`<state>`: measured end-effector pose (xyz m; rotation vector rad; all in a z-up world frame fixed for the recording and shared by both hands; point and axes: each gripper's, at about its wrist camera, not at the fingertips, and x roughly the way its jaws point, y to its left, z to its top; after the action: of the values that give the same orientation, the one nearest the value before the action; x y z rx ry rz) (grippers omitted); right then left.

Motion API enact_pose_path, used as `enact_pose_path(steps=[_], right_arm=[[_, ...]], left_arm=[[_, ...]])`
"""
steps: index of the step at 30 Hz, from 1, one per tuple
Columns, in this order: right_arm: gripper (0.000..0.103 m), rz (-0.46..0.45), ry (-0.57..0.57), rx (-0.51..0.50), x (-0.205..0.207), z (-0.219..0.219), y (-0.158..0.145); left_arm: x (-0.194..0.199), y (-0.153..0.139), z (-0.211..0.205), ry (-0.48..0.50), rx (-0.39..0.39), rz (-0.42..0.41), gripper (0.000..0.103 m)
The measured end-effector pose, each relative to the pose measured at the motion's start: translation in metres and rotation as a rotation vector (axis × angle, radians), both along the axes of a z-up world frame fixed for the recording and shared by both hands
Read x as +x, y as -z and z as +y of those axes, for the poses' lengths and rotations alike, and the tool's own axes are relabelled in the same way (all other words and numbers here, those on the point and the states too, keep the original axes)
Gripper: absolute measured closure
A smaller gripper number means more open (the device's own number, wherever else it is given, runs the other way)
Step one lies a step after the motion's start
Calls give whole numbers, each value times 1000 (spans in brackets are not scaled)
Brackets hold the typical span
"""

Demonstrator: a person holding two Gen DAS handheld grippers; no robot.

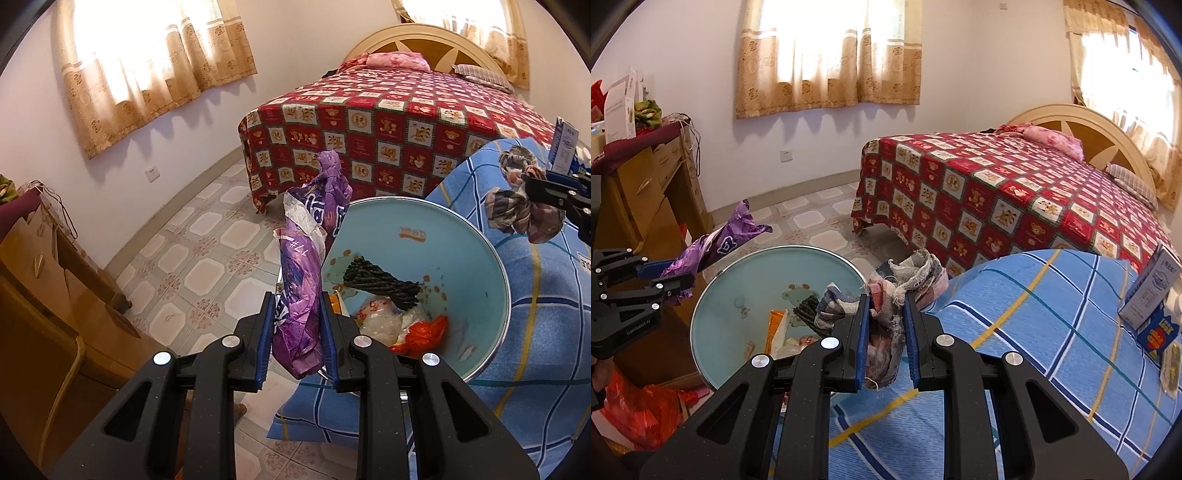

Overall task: Collect trash
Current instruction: 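Carry the purple wrapper over the bin with the left gripper while the right gripper brings the cloth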

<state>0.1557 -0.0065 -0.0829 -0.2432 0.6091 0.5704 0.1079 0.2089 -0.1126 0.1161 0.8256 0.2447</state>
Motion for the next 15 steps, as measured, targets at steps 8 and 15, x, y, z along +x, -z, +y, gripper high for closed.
enact_pose_path(steps=[8, 15], right_arm=[[85, -1, -15, -5, -1, 7, 0], [85, -1, -27, -12, -3, 10, 0]], left_arm=[[0, 1, 5, -15, -6, 0, 78], [1, 3, 7, -21, -12, 3, 78]])
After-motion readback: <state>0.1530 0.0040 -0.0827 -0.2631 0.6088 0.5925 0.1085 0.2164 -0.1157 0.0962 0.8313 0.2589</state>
